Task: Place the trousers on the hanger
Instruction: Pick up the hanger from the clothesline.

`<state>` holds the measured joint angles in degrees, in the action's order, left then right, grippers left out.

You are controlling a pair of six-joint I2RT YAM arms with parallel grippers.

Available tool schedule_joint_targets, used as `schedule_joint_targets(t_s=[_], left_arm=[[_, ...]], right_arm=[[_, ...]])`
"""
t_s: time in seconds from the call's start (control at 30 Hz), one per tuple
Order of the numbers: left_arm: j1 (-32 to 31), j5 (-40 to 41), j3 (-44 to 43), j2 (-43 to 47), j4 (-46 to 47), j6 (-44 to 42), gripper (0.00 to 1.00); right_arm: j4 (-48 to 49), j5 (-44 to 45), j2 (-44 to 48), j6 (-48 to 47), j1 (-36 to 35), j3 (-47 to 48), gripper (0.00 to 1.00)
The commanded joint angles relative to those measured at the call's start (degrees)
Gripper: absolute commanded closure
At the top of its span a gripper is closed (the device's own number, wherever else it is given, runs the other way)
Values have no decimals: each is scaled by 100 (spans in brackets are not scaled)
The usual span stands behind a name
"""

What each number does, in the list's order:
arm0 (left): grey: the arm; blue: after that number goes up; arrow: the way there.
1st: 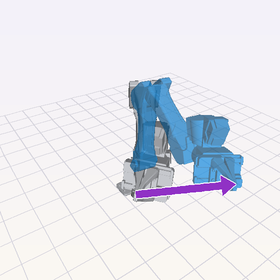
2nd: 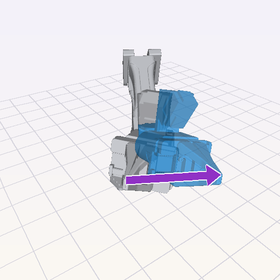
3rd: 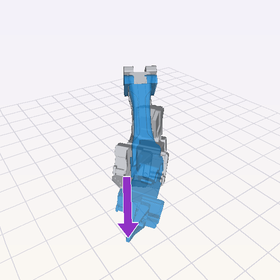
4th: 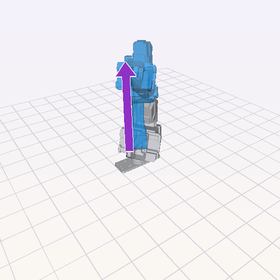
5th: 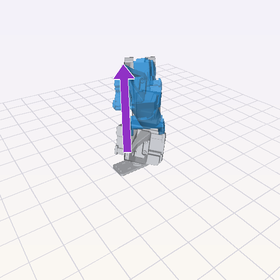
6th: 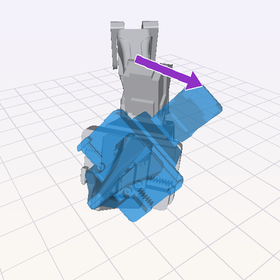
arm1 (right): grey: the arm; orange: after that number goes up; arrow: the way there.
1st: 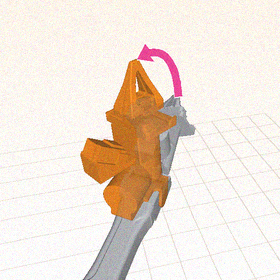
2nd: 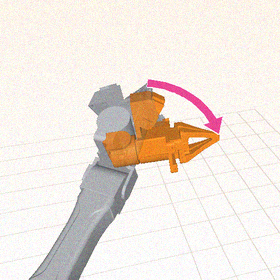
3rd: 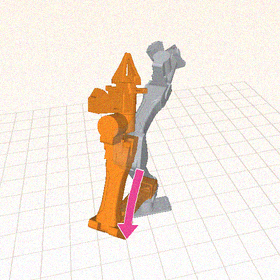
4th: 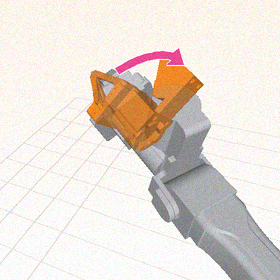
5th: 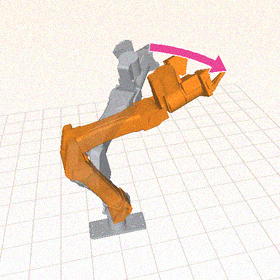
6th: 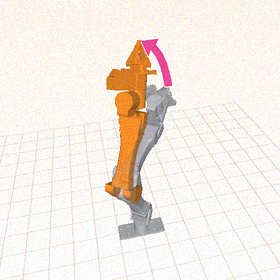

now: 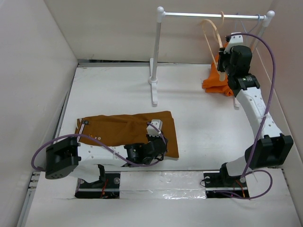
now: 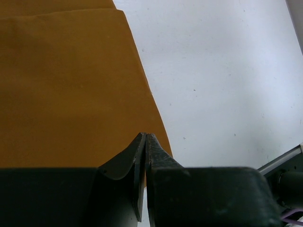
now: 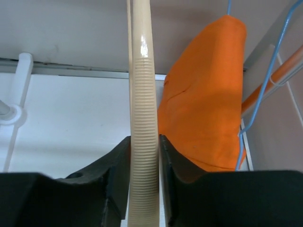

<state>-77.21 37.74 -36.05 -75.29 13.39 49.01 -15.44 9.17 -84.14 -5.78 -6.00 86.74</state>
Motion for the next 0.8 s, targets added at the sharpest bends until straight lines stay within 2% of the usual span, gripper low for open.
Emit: schedule_joint_targets(t_s=[0.0,0.03,0.2,0.37,0.63,0.77], left_arm=[[-31,155,-227,23,-12,64,100],[-31,190,-218,-3,-12,99,100],[-31,173,-288,-39,-46,91,100],[-31,199,-341,31,-38,30,100],[-31,269,-709,242,-117,-278,100],[-31,305,-1079,383,-143,-664,100]], right_arm=[[454,-214,160,33,29,159,72],[533,-205,222,68,29,133,84],[858,-179,573,130,29,-104,100],[1350,-91,916,227,29,-394,100],[1395,41,1320,446,-33,-1018,100],[1728,111,1680,560,-156,-1956,100]])
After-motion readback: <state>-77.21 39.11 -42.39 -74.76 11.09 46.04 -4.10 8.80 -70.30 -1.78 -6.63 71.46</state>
